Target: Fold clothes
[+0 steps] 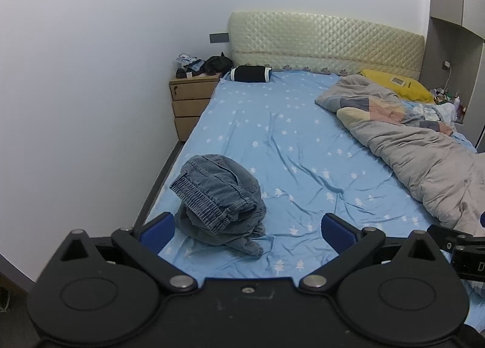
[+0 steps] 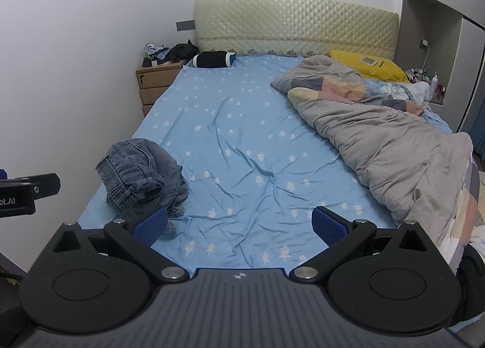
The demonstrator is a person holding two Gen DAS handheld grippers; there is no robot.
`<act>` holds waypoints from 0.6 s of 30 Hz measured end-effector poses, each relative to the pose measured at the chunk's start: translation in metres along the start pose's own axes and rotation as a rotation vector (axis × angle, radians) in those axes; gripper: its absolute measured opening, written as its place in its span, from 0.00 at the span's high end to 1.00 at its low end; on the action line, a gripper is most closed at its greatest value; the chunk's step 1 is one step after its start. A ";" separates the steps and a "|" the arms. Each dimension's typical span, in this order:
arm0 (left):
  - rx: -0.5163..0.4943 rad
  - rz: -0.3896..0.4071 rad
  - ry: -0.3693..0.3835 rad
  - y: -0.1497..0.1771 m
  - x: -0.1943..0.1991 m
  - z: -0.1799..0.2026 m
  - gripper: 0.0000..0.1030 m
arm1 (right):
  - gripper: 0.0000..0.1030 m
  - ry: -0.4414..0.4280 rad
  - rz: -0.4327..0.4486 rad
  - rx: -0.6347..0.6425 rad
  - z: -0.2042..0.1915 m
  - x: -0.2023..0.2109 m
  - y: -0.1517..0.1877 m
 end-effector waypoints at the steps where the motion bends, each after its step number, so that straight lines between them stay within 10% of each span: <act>1: -0.001 -0.001 0.001 0.000 0.001 0.001 0.00 | 0.00 -0.001 -0.001 0.000 0.001 0.000 0.001; 18: 0.003 -0.033 -0.034 0.016 0.011 0.003 0.00 | 0.00 -0.076 -0.035 -0.024 0.006 -0.001 0.016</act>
Point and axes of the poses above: each gripper's, at about its wrist camera, not at the fingertips, and x roughly against the way its jaws point, z to its right, y to its underside, the point moved 7 cm from there along -x, roughly the way its jaws point, and after that the axes turned 5 degrees about -y, right-handed, at the moved point
